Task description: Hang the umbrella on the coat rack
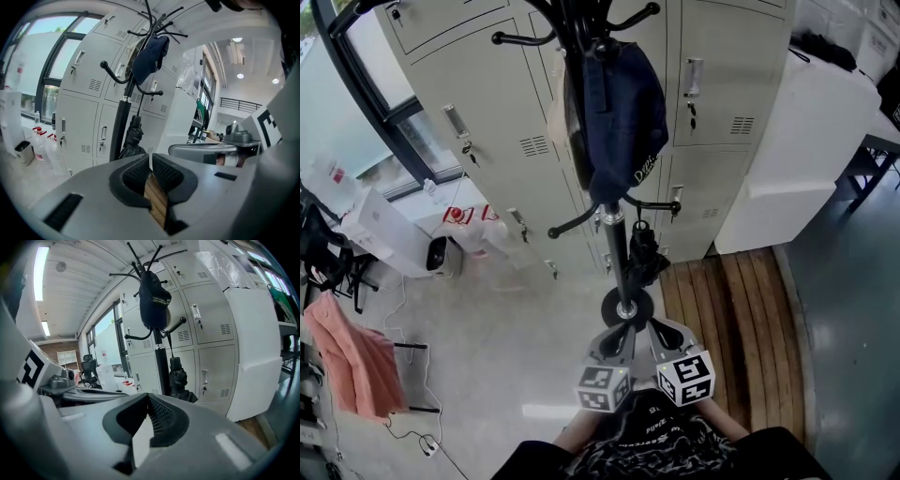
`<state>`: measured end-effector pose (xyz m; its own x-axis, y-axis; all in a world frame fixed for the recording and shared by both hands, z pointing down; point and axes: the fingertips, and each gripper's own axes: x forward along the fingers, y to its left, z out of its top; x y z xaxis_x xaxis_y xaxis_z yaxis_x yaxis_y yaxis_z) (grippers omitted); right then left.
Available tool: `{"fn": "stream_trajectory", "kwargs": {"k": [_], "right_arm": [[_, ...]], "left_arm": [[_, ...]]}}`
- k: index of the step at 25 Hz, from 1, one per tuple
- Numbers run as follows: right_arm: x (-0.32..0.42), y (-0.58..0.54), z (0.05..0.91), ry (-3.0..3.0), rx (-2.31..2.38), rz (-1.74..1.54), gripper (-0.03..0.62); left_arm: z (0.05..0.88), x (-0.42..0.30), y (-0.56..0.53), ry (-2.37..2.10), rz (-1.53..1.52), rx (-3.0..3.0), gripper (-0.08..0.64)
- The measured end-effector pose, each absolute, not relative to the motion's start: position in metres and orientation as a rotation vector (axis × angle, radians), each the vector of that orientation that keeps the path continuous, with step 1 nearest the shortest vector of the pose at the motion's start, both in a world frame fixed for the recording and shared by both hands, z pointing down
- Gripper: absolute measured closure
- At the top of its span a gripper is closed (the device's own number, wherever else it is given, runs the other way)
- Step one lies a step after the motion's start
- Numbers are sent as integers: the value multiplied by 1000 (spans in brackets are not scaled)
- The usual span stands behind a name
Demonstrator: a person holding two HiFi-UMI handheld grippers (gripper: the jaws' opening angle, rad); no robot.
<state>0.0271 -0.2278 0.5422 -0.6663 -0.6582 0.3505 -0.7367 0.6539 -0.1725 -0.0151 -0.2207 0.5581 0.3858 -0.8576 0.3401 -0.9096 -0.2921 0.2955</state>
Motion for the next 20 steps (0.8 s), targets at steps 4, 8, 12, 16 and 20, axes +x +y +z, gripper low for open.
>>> {"fn": "stream_trajectory", "kwargs": {"k": [4,8,12,16,20], "right_arm": [[25,-223,542,-2622,1114,431,589],[23,-218,544,-2613,1107,426,589],[25,-213,547,-2608,1103,436,589],[26,-211,546,-2603,1117,424,589],[30,-208,547,-2595,1123,414,589]], "left_arm": [[561,-14,-217,-1507,166,2211,531],[561,-15,-216,-1527,174,2211,531],[562,-11,-214,-1542,211,2234,531],[561,-9,-211,-1547,217,2244,531],[561,-7,-208,-1549,215,2252,531]]}}
